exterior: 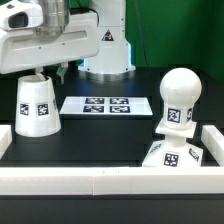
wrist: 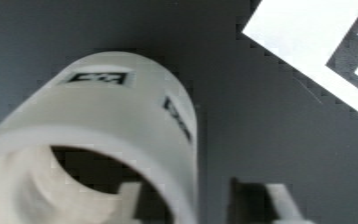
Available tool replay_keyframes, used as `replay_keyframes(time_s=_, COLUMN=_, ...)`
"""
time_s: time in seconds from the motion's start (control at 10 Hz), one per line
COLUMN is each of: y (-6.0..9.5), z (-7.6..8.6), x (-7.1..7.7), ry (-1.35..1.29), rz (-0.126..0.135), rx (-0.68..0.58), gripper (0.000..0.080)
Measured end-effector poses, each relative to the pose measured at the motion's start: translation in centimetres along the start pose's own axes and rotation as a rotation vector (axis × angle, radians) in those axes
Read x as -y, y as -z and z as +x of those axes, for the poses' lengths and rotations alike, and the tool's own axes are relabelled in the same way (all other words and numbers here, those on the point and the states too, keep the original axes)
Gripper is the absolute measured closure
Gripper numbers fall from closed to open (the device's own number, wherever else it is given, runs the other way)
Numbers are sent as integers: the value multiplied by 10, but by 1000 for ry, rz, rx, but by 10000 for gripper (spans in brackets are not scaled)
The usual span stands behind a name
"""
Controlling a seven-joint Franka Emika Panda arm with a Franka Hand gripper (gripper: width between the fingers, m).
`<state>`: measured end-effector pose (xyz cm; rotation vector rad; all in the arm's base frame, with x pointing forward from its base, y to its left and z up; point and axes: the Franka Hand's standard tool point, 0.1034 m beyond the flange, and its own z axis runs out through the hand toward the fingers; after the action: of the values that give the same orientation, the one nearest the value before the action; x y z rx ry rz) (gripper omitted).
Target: Assemble lamp
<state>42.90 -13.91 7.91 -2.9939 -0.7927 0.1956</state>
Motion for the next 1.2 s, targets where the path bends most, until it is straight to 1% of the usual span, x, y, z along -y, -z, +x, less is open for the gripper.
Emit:
replay_keyframes(time_s=0.1, y=2, z=2, x=1, ry=3, rz=-1, rx=-2, gripper=756)
replay_keyframes(time_s=0.3, y=6, z=6, x=7, ry=10, rz=4, rx=2, gripper=756)
replay_keyframes(time_s=0.4, y=11, z=11, x=13, ry=15, rz=12, rx=10, gripper=756)
replay_keyframes(time_s=0.5, y=18, z=17, x=23, ry=-1, rz=29, rx=25, gripper=756)
replay_keyframes(time_s=0.6, y=35, z=31, x=41, ry=-39, rz=57, rx=58, gripper=756)
replay_keyframes(time_s=0.7, y=56, z=49, x=58, ry=-58, rz=72, rx=80, gripper=756)
replay_keyframes(time_s=0.8, y=76, z=68, x=71, ry=-83, rz=79, rx=96, gripper=756)
replay_keyframes(time_s=0.9, y=98, z=89, x=83, ry=-120, rz=80, rx=116, gripper=756)
replay_keyframes(time_s=1.0, y=111, z=105, x=87, ry=-141, rz=61, rx=113, gripper=756)
replay_keyframes(time_s=1.1, y=109, z=107, x=87, ry=-120, rz=61, rx=108, gripper=756)
replay_keyframes(time_s=1.2, y=107, z=104, x=86, ry=-124, rz=63, rx=111, gripper=756)
